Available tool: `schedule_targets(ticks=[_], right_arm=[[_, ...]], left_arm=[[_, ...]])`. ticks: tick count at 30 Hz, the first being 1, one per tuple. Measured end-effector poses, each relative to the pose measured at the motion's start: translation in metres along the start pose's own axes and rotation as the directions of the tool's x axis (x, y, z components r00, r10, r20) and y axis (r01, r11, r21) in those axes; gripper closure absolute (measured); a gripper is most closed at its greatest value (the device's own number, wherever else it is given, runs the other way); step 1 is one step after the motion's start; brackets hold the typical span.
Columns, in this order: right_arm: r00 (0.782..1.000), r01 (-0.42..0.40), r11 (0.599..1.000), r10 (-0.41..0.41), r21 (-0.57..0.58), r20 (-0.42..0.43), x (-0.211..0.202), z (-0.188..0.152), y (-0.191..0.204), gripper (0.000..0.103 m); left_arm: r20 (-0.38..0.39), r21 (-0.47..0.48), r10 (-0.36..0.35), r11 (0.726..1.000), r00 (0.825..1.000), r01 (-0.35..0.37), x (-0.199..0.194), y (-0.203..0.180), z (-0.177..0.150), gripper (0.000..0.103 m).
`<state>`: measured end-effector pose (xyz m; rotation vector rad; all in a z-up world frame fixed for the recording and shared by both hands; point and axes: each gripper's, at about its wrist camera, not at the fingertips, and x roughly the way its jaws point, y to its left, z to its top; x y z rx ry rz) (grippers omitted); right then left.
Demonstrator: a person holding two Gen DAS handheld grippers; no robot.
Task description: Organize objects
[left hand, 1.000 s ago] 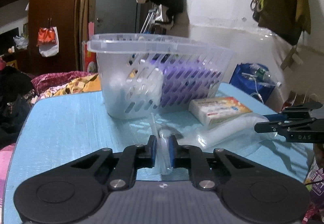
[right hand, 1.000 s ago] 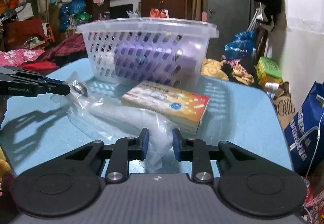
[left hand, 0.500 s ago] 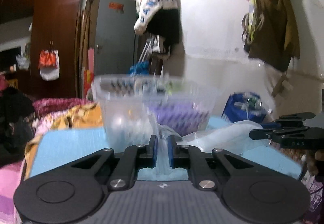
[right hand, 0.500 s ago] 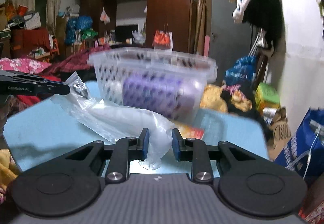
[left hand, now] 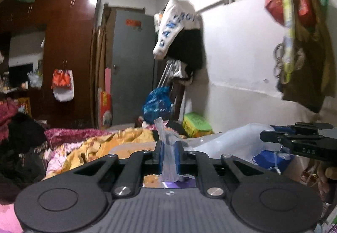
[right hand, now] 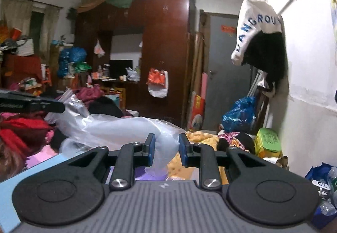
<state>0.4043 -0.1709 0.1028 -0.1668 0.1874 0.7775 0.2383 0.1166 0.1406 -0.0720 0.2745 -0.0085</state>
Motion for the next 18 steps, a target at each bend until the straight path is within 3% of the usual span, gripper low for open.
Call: schedule_targets(ticks=[5,10,11,12,13,14,15,17,18], right_arm=[[0.996,0.02,1.0,-0.018,0.02,-0.082,0.053,-0.017,-0.012,0.076],[0.991,0.027,1.0,-0.027,-0.003,-0.128,0.079,-0.039,-0.006,0.073],[0.991,0.043,0.999,-0.045,-0.017,-0.129,0.076,-0.041,-0.003,0.069],[0.988,0.061,0.998,-0.064,-0.031,-0.138,0.075,-0.042,-0.001,0.054],[0.987,0.072,0.997,-0.077,-0.04,-0.142,0.073,-0.041,0.001,0.033],[0.988,0.092,0.995,-0.097,-0.044,-0.123,0.068,-0.04,0.001,0.02],[0.99,0.115,0.993,-0.118,-0.035,-0.076,0.057,-0.039,-0.002,0.0],[0.994,0.107,0.994,-0.107,-0.003,-0.026,0.038,-0.04,-0.007,0.0],[0.996,0.086,0.996,-0.085,0.018,-0.03,0.03,-0.04,-0.01,0.0]], left_arm=[[-0.074,-0.041,0.015,0.999,0.997,-0.019,0.049,0.024,-0.021,0.089],[-0.097,0.0,0.109,0.994,0.989,-0.11,0.061,0.023,-0.039,0.083],[-0.068,0.04,0.158,0.987,0.985,-0.156,0.059,0.017,-0.041,0.072],[-0.037,0.072,0.217,0.974,0.975,-0.214,0.056,0.011,-0.041,0.053],[-0.012,0.081,0.249,0.966,0.968,-0.247,0.051,0.008,-0.041,0.045],[0.012,0.071,0.242,0.968,0.97,-0.242,0.043,0.007,-0.04,0.037],[0.03,0.055,0.204,0.977,0.979,-0.205,0.034,0.006,-0.04,0.037],[0.048,0.031,0.121,0.992,0.991,-0.122,0.014,0.004,-0.043,0.036],[0.056,0.022,0.113,0.993,0.992,-0.114,0.004,0.002,-0.047,0.032]])
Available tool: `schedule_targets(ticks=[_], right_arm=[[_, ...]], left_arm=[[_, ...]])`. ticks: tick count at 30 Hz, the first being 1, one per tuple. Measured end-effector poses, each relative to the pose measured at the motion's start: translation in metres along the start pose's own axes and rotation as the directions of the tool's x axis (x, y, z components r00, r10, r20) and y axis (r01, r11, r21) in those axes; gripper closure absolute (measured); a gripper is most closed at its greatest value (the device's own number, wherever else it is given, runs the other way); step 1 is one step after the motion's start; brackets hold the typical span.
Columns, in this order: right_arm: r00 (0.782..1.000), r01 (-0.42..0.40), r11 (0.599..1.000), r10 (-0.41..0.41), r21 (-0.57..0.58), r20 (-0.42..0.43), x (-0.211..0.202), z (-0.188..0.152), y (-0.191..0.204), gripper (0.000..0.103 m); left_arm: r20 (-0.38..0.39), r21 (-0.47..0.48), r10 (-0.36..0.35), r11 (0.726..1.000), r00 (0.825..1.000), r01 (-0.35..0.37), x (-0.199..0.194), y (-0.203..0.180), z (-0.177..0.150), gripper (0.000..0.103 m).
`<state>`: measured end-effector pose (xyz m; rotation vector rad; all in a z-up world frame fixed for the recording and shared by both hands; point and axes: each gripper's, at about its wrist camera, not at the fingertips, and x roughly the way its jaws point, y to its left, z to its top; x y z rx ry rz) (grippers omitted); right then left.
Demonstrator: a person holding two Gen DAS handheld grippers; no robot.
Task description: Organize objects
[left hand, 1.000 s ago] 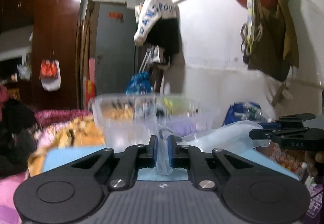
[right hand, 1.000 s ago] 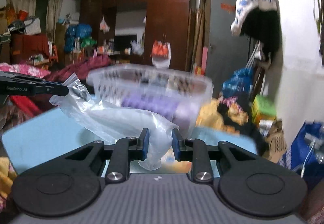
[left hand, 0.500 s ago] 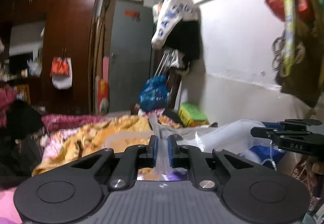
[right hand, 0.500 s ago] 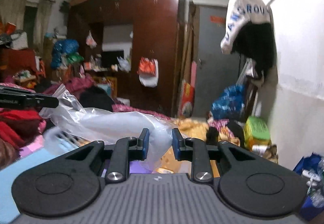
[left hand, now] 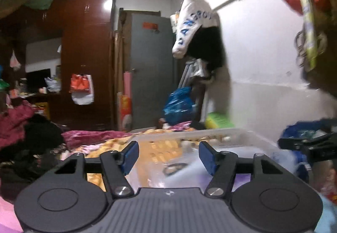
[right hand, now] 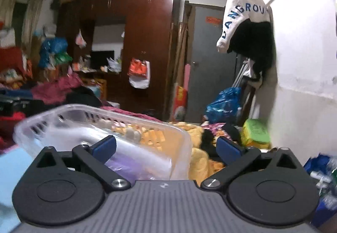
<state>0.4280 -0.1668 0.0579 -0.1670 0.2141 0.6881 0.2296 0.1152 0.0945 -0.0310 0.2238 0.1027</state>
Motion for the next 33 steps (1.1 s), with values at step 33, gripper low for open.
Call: schedule_targets(ticks=[33], right_arm=[[0.94,-0.082,0.973,0.147,0.215,-0.307,-0.018,-0.098,-0.011,0.032]], left_arm=[[-0.401,-0.095,-0.246,0.969,0.883,0.227,0.051,-0.089,-0.104,0.046]])
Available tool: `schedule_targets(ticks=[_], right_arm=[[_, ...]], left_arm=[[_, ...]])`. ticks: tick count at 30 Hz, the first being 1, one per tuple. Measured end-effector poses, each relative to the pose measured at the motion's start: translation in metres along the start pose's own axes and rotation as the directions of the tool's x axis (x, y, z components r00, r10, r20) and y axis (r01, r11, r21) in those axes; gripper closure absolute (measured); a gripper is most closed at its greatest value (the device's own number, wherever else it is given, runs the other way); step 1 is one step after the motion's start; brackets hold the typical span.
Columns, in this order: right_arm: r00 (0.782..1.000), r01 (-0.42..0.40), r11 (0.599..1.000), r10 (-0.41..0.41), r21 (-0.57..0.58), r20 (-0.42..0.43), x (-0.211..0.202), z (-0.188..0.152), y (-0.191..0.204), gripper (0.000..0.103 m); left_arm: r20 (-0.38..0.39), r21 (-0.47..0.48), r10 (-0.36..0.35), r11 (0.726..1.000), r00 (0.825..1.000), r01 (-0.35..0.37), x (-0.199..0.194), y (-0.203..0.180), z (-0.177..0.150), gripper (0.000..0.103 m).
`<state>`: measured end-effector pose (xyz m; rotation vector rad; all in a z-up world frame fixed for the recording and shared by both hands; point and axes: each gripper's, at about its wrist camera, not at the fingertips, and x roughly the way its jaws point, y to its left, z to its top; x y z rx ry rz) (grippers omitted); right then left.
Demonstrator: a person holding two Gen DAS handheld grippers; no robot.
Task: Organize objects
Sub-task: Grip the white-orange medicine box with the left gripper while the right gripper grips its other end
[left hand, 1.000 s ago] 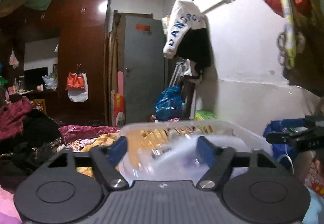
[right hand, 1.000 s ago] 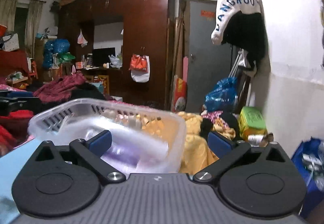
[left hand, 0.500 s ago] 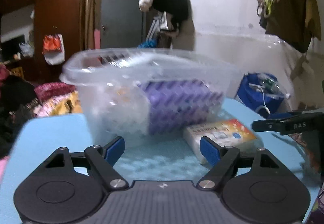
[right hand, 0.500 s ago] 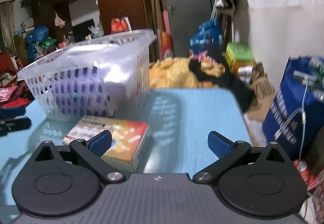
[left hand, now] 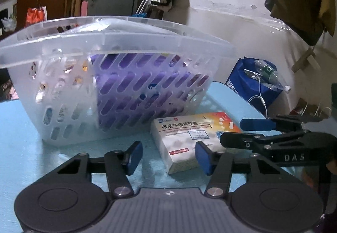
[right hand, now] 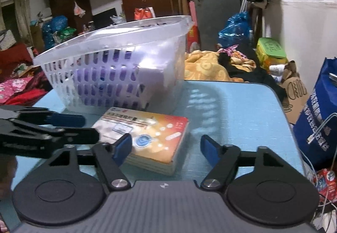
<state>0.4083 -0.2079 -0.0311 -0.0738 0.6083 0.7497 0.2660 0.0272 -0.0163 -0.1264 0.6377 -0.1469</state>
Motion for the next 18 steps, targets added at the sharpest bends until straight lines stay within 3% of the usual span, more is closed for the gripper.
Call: schedule_targets(ticks=[7,14,18], right_arm=[[0.999,-0.045,0.999,0.045,0.005,0.004,-0.001,-0.002,-0.002,0.034],[0.996,-0.094,0.995,0.094,-0.04,-0.009,-0.007,-0.011,-0.004,0.032],[0.995,-0.102,0.992,0.1,-0.072,-0.025,-0.003,-0.01,-0.001,0.032]], left_arm=[[-0.013,-0.025,-0.031,0.999,0.999,0.03,0.006,0.0,0.003,0.047],[-0.01,0.079,-0.059,0.995,0.998,0.059,-0.005,-0.004,-0.003,0.046],[-0.046,0.103,-0.076,0.991,0.996,0.08,0.004,-0.009,-0.002,0.046]])
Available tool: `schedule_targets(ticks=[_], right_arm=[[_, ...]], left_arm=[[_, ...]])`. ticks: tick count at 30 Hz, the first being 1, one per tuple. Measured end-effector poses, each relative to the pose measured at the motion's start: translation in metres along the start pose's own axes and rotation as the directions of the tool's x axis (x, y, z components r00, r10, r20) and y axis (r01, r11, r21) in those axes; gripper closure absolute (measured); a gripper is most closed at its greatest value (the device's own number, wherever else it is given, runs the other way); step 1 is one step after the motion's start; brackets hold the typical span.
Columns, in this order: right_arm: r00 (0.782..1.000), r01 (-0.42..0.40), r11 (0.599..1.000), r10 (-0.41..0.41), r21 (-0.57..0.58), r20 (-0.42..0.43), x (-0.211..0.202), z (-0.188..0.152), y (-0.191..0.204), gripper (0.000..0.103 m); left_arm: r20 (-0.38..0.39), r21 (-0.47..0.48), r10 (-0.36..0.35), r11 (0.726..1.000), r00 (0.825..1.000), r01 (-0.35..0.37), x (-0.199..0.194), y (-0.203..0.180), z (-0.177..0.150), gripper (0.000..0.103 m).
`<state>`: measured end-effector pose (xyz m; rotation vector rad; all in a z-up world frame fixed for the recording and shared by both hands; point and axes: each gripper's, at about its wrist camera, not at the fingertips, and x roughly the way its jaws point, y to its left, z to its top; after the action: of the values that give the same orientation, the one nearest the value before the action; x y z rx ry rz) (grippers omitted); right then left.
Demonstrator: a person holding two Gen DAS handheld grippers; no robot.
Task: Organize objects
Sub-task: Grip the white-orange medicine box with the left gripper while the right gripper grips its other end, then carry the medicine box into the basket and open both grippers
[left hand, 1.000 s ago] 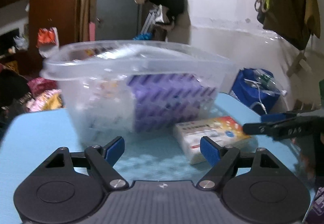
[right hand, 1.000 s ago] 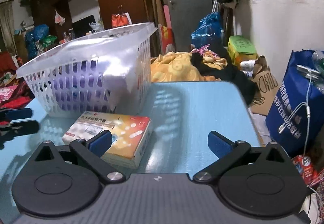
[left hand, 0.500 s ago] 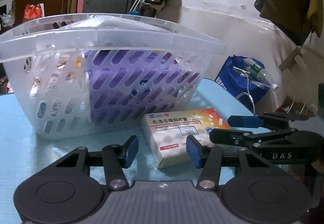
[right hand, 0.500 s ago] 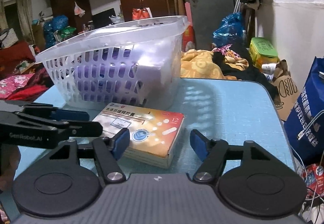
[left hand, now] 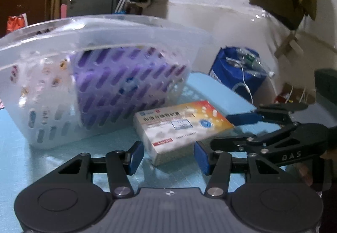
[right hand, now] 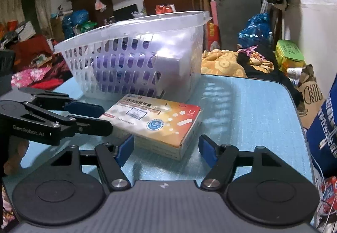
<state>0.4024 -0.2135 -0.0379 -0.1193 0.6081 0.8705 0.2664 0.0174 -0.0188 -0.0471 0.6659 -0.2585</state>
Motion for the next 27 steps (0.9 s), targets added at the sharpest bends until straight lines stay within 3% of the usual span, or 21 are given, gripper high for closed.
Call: schedule_targets(ticks=[5,14,21,27], right_arm=[[0.999,0.0,0.997,-0.003,-0.072,-0.04,0.011,0.003,0.005,0.037],[0.999,0.034,0.986,-0.033,-0.163,0.014,0.002,0.0,0.012,0.04],[0.995,0.07,0.98,-0.055,-0.188,0.084,-0.016,-0.006,0.026,0.041],[0.982,0.11,0.967,-0.069,-0.231,0.178,-0.05,-0.008,0.06,0.041]], left_arm=[[-0.016,-0.001,0.009,1.0,1.0,-0.009,0.012,-0.002,0.001,0.046],[0.01,0.087,0.053,0.995,0.999,-0.053,0.009,-0.019,-0.006,0.053],[0.103,0.107,0.072,0.991,0.992,-0.083,-0.014,-0.034,-0.016,0.054],[0.229,0.121,0.082,0.986,0.97,-0.112,-0.065,-0.047,-0.024,0.054]])
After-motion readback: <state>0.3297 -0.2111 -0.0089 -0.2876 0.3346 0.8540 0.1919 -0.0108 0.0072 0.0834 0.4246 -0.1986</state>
